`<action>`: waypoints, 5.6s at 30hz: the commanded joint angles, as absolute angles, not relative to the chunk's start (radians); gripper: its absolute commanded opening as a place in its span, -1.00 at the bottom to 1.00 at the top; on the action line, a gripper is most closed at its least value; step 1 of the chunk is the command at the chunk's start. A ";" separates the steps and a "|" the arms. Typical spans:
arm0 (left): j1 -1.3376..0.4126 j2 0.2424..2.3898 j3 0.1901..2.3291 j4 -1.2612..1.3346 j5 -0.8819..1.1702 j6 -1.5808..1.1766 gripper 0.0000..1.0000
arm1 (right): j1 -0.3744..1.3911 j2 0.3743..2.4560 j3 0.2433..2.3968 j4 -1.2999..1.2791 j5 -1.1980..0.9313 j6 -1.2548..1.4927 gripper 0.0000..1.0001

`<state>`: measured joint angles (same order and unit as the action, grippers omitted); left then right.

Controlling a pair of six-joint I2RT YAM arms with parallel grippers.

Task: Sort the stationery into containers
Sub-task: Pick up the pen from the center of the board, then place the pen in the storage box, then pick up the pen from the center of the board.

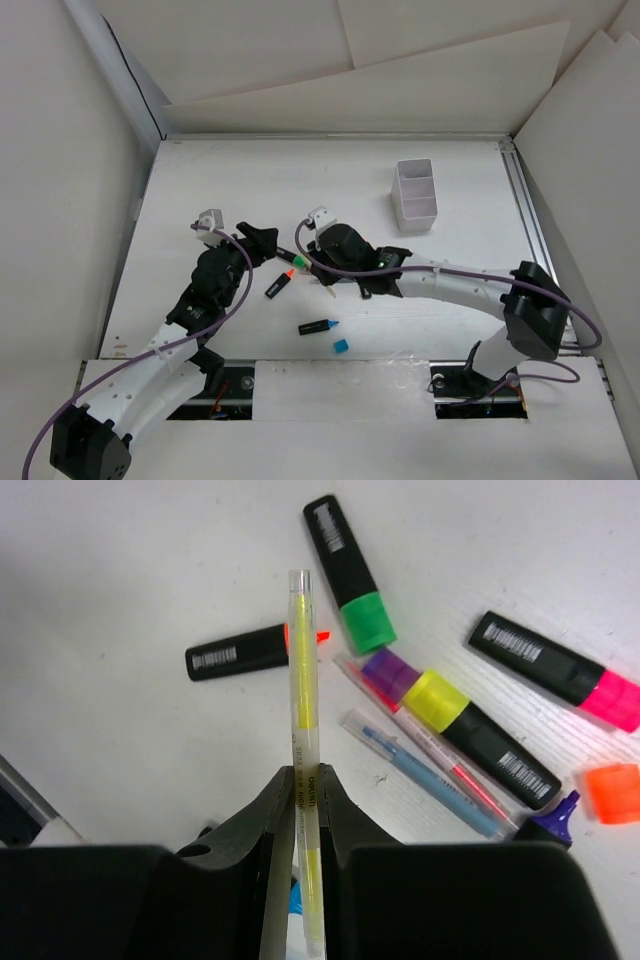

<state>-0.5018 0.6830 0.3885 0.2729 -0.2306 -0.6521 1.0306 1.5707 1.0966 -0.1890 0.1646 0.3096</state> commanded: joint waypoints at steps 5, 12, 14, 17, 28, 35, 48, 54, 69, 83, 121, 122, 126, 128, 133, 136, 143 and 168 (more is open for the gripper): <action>-0.497 0.699 0.396 0.328 -0.196 -0.653 0.35 | 0.928 1.517 1.152 -0.057 0.434 0.376 -0.90; -0.497 0.753 0.406 0.362 -0.109 -0.653 0.32 | 0.731 1.439 1.131 0.222 0.727 0.396 -0.88; -0.497 0.762 0.407 0.362 -0.089 -0.653 0.32 | 0.669 1.439 1.118 0.328 0.759 0.407 -0.88; -0.497 0.762 0.397 0.386 -0.078 -0.653 0.32 | 0.559 1.477 1.106 0.472 0.816 0.376 -0.88; -0.497 0.775 0.397 0.387 -0.046 -0.653 0.32 | 0.367 1.833 1.308 0.666 0.926 0.206 -0.95; -0.497 0.795 0.397 0.396 -0.037 -0.653 0.32 | 0.357 1.896 1.306 0.741 0.937 0.132 -0.95; -0.497 0.818 0.407 0.408 -0.028 -0.653 0.32 | 0.377 1.977 1.327 0.741 0.969 0.103 -0.92; -0.497 0.818 0.407 0.408 -0.028 -0.653 0.32 | 0.387 1.977 1.338 0.709 0.969 0.092 -0.90; -0.497 0.808 0.407 0.408 -0.028 -0.653 0.32 | 0.405 1.919 1.283 0.689 0.959 0.083 -0.40; -0.497 0.799 0.407 0.387 -0.048 -0.653 0.32 | 0.589 1.579 1.169 0.212 0.512 0.322 -1.00; -0.497 0.661 0.397 0.305 -0.181 -0.663 0.36 | 0.977 1.772 1.155 -0.278 0.193 0.232 -0.13; -0.497 0.661 0.397 0.305 -0.181 -0.663 0.36 | 0.977 1.772 1.155 -0.278 0.193 0.232 -0.13; -0.497 0.652 0.397 0.305 -0.181 -0.663 0.36 | 0.977 1.784 1.167 -0.268 0.216 0.222 -0.13; -0.497 0.652 0.397 0.305 -0.181 -0.663 0.36 | 0.977 1.811 1.192 -0.268 0.230 0.213 -0.13; -0.497 0.652 0.394 0.296 -0.190 -0.663 0.36 | 0.977 1.830 1.201 -0.267 0.242 0.213 -0.13; -0.497 0.641 0.385 0.296 -0.190 -0.672 0.36 | 0.977 1.839 1.201 -0.267 0.233 0.213 -0.13; -0.497 0.611 0.376 0.285 -0.228 -0.683 0.36 | 0.977 1.858 1.192 -0.267 0.204 0.224 -0.39; -0.497 0.500 0.354 0.233 -0.313 -0.732 0.32 | 0.986 1.888 1.204 -0.232 0.140 0.239 -0.36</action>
